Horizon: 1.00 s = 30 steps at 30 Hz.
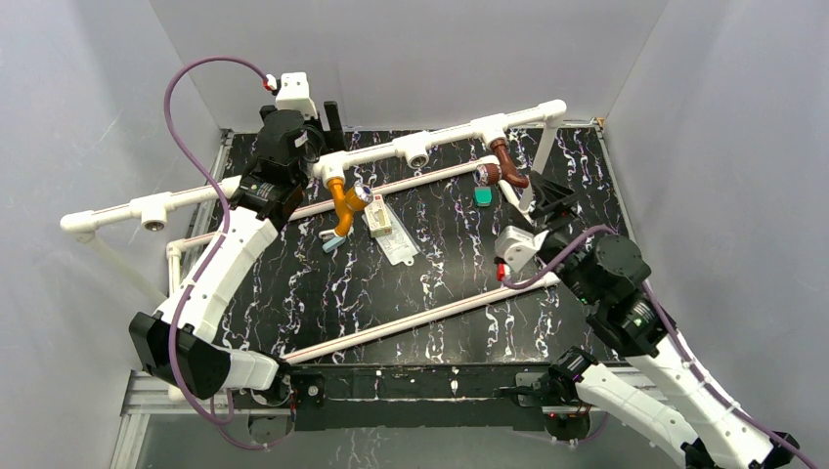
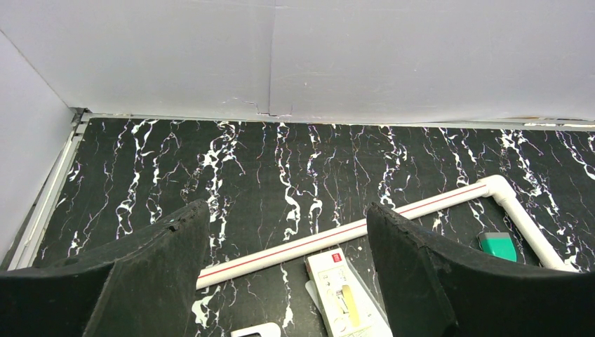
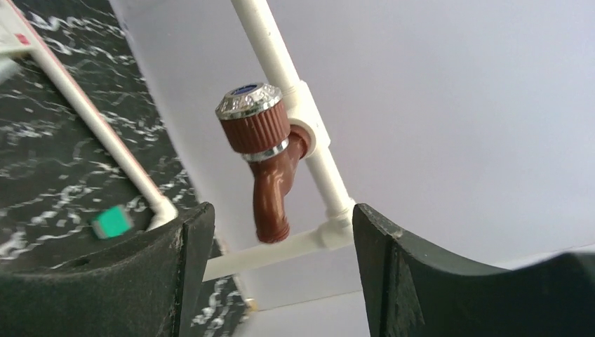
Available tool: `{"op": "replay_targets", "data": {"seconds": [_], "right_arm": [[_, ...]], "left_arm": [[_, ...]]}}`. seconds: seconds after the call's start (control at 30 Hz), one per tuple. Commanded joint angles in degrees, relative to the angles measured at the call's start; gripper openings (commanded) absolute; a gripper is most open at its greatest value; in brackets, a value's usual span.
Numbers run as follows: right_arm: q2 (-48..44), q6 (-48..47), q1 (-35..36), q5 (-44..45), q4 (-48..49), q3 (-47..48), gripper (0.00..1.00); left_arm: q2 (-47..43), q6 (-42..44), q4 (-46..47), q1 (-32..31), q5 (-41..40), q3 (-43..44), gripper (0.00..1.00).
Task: Install the water faucets
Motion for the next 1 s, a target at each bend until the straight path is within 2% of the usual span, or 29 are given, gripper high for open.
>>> {"op": "replay_targets", "data": {"seconds": [0.0,0.37,0.53,0.67,0.8,0.9,0.97], "right_arm": [[2.9,-15.5,0.2,0.6,12.1,-0.8,0.79],[12.4,-19.9,0.2,6.7,22.9,-2.6,0.81],[15.1,-19.6,0.3,8.7,26.3,-2.7,0.74],[15.9,-17.4,0.2,9.0,27.6,-2.7,0.63],[16.1,-14.9,0.2,9.1,28.0,-3.0,0.48],[15.8,-12.7,0.2,9.2,28.3,-3.3,0.32],[15.8,-11.0,0.2,9.4,28.9,-3.5,0.16]], "left_arm": [[9.6,0.0,-17.2,-2.5,2.4,-6.9,0.80],[9.4,0.0,-17.2,-2.5,2.6,-6.9,0.80],[9.4,0.0,-17.2,-2.5,2.8,-7.0,0.80],[9.3,0.0,-17.2,-2.6,3.1,-6.9,0.80],[9.2,-0.1,-17.2,-2.5,3.1,-6.9,0.80],[9.2,0.0,-17.2,-2.5,3.1,-6.8,0.80],[9.4,0.0,-17.2,-2.5,3.1,-6.9,0.80]]}}
